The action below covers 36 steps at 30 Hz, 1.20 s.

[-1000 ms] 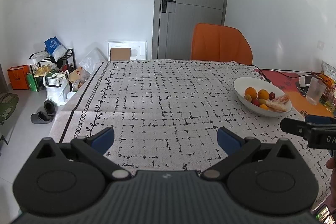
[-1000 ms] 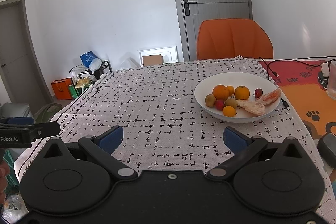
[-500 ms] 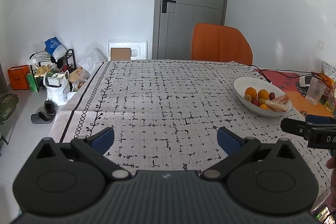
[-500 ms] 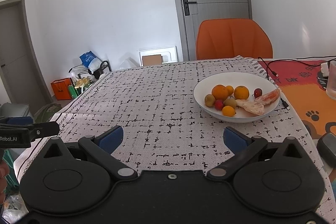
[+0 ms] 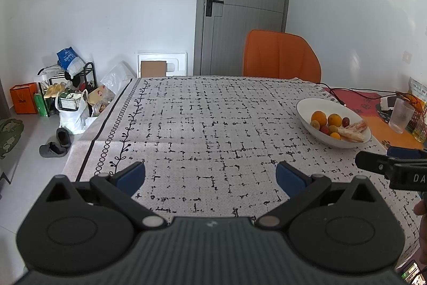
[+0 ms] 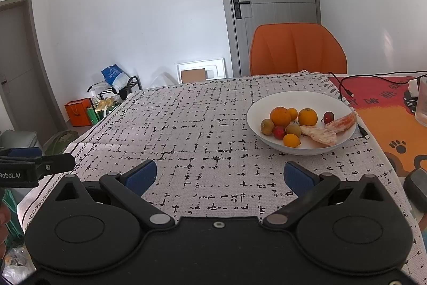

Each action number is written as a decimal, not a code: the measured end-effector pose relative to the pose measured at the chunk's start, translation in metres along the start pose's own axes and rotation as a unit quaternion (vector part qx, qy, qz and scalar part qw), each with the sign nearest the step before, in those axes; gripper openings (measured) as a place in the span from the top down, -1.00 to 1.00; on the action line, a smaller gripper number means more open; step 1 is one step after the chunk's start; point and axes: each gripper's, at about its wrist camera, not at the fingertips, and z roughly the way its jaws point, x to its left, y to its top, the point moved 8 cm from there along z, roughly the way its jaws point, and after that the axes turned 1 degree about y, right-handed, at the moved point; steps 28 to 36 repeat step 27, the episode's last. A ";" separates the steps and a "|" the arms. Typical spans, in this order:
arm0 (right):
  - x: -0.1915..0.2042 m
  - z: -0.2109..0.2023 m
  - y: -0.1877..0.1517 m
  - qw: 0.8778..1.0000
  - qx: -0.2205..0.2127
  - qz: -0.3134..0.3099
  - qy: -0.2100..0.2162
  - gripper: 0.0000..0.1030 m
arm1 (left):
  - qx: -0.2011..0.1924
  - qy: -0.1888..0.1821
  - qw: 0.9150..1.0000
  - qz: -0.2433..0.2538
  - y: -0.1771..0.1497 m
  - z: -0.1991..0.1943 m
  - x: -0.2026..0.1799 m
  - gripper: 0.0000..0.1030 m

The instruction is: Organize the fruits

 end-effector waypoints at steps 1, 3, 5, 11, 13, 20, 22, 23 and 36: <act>0.000 0.000 0.000 1.000 0.000 -0.001 0.000 -1.00 | 0.000 0.000 1.000 0.000 0.000 0.000 0.000 -1.00; 0.000 0.000 0.000 1.000 -0.001 0.000 0.000 -1.00 | 0.000 0.000 1.000 0.000 0.000 0.000 0.000 -1.00; 0.000 0.000 0.000 1.000 -0.001 0.000 0.001 -1.00 | 0.000 0.000 1.000 0.000 0.000 0.000 0.001 -1.00; -0.001 0.000 0.000 1.000 0.000 0.001 0.000 -1.00 | 0.000 -0.001 1.000 -0.001 -0.001 0.000 0.000 -1.00; -0.001 0.001 0.000 1.000 0.000 0.001 0.000 -1.00 | 0.000 -0.001 1.000 0.000 -0.001 0.000 0.000 -1.00; 0.000 0.001 -0.002 1.000 0.001 -0.001 0.003 -1.00 | -0.001 -0.002 1.000 0.000 -0.002 0.000 0.000 -1.00; 0.000 0.002 -0.002 1.000 0.003 0.000 0.001 -1.00 | -0.002 -0.002 1.000 0.000 -0.002 -0.001 -0.001 -1.00; 0.000 0.002 -0.002 1.000 0.003 0.000 0.001 -1.00 | -0.001 -0.003 1.000 0.000 -0.002 0.000 0.000 -1.00; 0.000 0.002 -0.003 1.000 0.002 0.001 0.001 -1.00 | -0.001 -0.003 1.000 0.000 -0.003 -0.001 0.000 -1.00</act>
